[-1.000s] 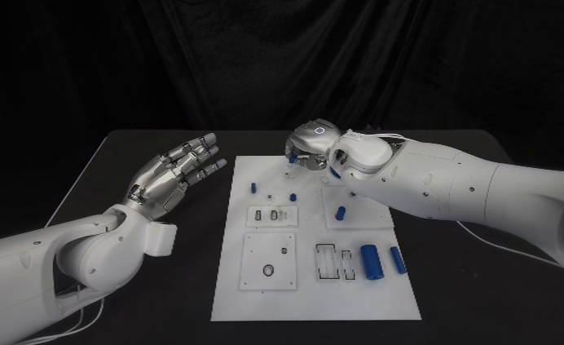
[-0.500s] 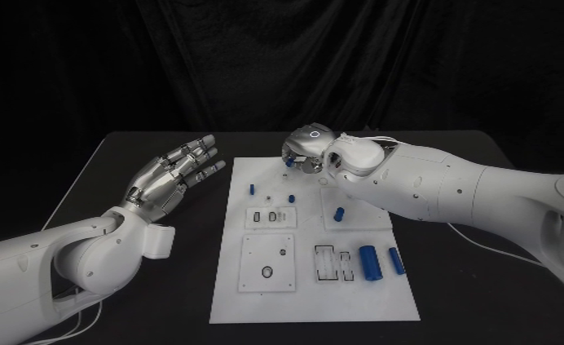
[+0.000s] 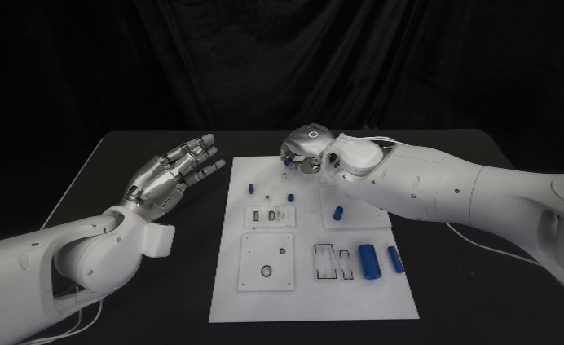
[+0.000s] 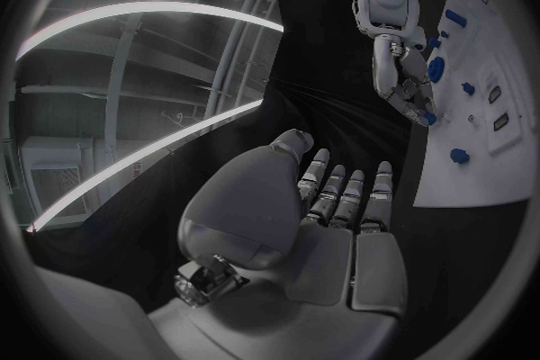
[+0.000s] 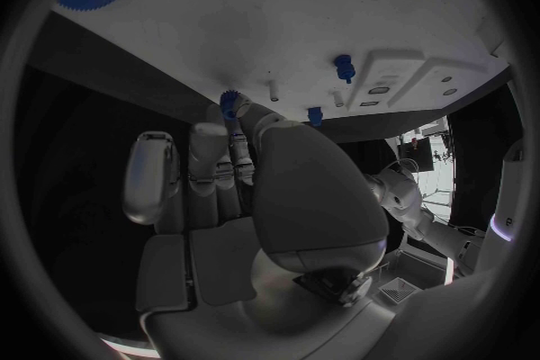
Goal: Assemble the parts on the task board
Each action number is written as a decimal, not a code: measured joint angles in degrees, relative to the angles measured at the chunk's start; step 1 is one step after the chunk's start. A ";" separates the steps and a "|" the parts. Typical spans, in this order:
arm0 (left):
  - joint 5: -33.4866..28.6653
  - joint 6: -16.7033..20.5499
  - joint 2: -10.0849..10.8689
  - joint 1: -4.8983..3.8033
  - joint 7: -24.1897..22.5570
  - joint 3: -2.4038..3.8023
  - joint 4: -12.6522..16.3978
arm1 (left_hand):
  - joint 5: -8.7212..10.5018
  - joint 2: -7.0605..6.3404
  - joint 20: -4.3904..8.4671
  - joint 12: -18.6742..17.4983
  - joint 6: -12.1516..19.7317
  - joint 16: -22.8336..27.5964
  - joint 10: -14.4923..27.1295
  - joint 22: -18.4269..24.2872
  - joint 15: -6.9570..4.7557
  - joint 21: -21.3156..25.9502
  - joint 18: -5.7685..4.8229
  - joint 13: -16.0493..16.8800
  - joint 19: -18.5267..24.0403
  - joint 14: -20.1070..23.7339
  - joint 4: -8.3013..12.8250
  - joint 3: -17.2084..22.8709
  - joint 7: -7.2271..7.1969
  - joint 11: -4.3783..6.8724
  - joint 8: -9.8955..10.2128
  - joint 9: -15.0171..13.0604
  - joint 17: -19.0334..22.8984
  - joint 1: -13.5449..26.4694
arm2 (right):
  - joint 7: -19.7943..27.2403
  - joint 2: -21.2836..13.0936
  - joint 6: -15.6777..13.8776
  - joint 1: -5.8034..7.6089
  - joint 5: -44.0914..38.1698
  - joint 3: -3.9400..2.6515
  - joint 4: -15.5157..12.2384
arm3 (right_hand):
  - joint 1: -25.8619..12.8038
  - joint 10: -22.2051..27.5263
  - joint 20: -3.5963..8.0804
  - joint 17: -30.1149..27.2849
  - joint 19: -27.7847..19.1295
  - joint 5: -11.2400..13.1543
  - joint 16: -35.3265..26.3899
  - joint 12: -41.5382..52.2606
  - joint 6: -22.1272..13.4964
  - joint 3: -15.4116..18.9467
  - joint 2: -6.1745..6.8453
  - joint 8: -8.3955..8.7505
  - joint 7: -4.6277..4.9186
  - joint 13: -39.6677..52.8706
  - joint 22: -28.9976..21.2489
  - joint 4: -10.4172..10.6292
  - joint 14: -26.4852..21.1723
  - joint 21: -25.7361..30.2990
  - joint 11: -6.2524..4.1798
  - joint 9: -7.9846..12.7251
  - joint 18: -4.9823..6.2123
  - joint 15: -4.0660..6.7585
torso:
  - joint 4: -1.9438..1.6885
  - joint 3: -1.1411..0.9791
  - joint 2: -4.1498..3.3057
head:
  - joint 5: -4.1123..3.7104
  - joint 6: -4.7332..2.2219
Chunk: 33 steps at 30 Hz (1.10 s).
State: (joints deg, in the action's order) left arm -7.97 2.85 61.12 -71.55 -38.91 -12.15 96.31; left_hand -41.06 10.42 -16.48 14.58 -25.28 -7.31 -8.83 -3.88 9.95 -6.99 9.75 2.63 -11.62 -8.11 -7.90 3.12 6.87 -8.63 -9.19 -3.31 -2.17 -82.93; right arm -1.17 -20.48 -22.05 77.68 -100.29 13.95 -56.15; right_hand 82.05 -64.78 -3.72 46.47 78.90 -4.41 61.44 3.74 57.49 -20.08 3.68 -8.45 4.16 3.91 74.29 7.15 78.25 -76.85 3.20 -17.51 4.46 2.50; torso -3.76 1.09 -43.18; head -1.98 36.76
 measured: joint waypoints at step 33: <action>-0.12 -0.41 0.81 0.03 -0.01 0.00 -0.40 | 0.23 0.00 0.00 0.26 0.21 0.00 0.21 0.00 0.00 0.00 0.00 0.00 0.00 0.00 0.16 0.15 0.21 -0.20 0.00 0.00 0.00 0.00 | -2.45 -14.60 1.25 6.09 2.09 -0.13 -13.38 | 0.94 3.48 -1.35 -12.97 -8.20 -3.30 -12.44 5.85 -13.84 2.39 -1.04 2.98 -1.06 10.63 -8.02 -1.89 -8.84 13.93 0.02 10.30 1.84 -0.90 | 0.03 -0.01 0.04 | -0.07 -0.53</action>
State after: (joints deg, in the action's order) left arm -8.09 2.44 61.93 -71.53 -38.92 -12.15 95.91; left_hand -40.83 10.42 -16.48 14.84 -25.08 -7.31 -8.62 -3.88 9.94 -6.98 9.74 2.63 -11.62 -8.11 -7.75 3.27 7.08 -8.84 -9.19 -3.31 -2.17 -82.93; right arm -3.61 -35.08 -20.80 83.77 -98.20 13.82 -69.53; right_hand 82.99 -61.30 -5.07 33.50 70.70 -7.70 49.00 9.59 43.65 -17.69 2.63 -5.47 3.10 14.55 66.28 5.25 69.41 -62.92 3.22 -7.21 6.30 1.60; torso -3.73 1.08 -43.13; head -2.04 36.23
